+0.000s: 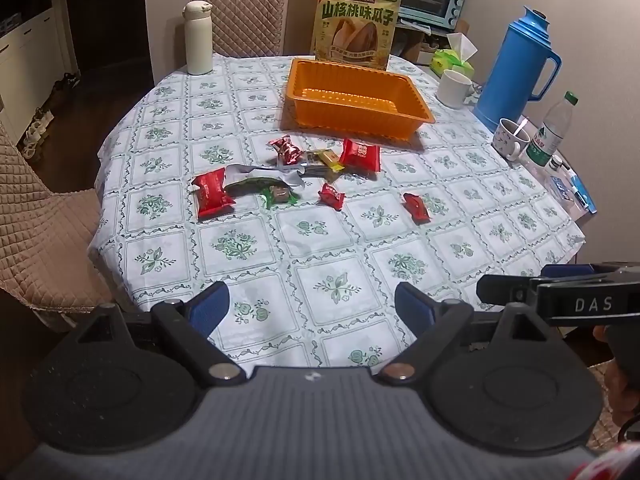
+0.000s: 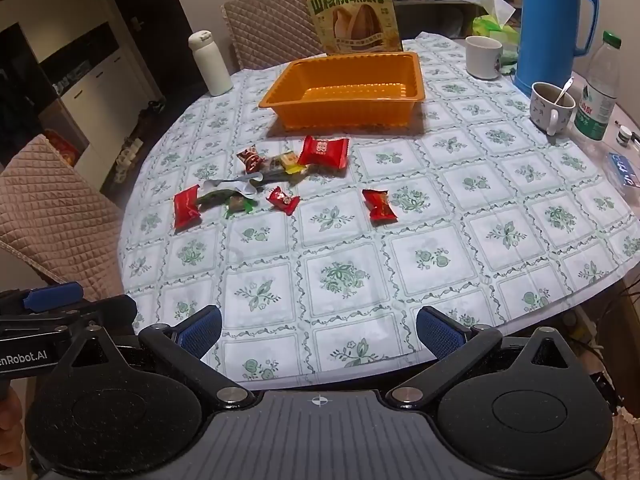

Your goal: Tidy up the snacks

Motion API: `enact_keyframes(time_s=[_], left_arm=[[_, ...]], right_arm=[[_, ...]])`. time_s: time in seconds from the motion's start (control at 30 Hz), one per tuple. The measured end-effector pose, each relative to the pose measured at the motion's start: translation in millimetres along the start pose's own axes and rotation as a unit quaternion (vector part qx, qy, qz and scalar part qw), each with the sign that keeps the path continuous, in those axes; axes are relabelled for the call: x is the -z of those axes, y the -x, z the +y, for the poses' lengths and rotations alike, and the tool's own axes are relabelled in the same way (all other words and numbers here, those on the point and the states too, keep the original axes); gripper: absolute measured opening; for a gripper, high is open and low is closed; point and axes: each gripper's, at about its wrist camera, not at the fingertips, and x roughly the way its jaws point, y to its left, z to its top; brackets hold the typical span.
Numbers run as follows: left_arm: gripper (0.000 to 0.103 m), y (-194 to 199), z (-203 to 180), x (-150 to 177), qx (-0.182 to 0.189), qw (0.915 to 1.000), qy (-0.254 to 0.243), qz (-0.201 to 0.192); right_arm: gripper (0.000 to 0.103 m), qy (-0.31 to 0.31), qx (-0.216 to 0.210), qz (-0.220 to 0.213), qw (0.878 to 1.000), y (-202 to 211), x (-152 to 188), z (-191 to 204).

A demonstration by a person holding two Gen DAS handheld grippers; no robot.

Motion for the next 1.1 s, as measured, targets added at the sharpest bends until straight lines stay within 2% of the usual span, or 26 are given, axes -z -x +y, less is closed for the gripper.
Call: enact_keyframes(time_s=[1.1], left_arm=[[0.089,-4.9,12.2,-4.1,-0.001,1.0000,0.002,0.000]], right_arm=[[0.103,0.010,-0.008,-0.001,1.000,-8.3,-4.2,5.4]])
